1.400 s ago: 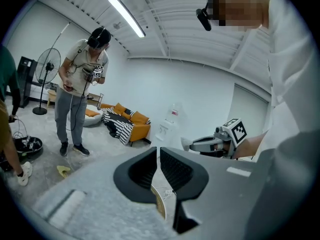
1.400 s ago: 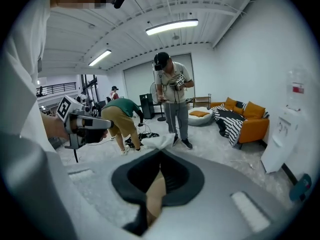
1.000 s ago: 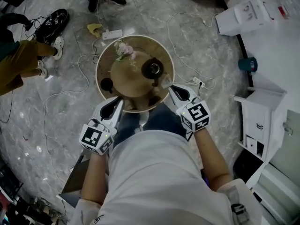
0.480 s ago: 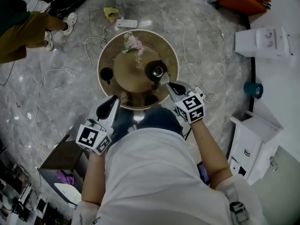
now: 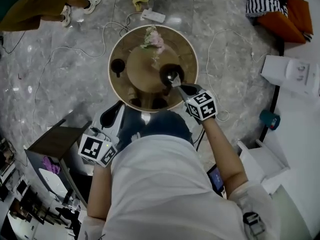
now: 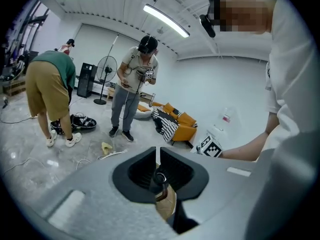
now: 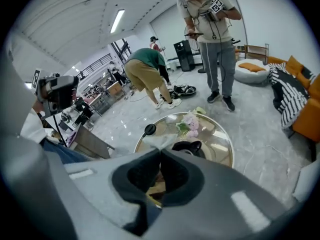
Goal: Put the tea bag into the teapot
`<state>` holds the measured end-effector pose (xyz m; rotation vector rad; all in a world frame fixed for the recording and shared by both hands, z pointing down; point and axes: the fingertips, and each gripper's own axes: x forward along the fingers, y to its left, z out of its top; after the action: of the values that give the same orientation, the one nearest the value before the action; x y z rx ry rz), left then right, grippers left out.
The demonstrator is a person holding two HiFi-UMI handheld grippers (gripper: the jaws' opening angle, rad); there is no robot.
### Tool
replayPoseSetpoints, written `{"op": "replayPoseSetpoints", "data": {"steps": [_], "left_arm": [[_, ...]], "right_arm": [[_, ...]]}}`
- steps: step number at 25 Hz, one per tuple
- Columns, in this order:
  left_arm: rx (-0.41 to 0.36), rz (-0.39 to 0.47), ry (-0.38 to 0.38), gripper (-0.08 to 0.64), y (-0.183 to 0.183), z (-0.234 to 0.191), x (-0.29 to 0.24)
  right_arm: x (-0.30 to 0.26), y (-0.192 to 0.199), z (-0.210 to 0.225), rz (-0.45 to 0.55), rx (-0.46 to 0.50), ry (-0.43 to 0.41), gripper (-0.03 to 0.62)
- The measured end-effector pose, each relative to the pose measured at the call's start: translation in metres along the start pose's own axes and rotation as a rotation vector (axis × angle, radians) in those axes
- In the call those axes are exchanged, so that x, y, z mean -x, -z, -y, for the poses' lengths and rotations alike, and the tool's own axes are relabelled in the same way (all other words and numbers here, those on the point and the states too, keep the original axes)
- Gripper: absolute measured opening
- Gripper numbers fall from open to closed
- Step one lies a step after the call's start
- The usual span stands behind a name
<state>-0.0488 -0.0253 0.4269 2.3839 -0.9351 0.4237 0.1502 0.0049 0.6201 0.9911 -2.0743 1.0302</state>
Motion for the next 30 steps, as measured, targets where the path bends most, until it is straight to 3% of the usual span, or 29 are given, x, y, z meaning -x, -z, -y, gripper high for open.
{"op": "replayPoseSetpoints", "data": {"steps": [15, 30], "left_arm": [[0.104, -0.003, -0.178, 0.012, 0.036, 0.009, 0.021], [0.138, -0.016, -0.213, 0.012, 0.049, 0.010, 0.028]], "right_arm": [[-0.071, 0.036, 0.042, -0.217, 0.133, -0.041, 0.003], [-0.112, 0.046, 0.051, -0.353, 0.282, 0.017, 0.005]]}}
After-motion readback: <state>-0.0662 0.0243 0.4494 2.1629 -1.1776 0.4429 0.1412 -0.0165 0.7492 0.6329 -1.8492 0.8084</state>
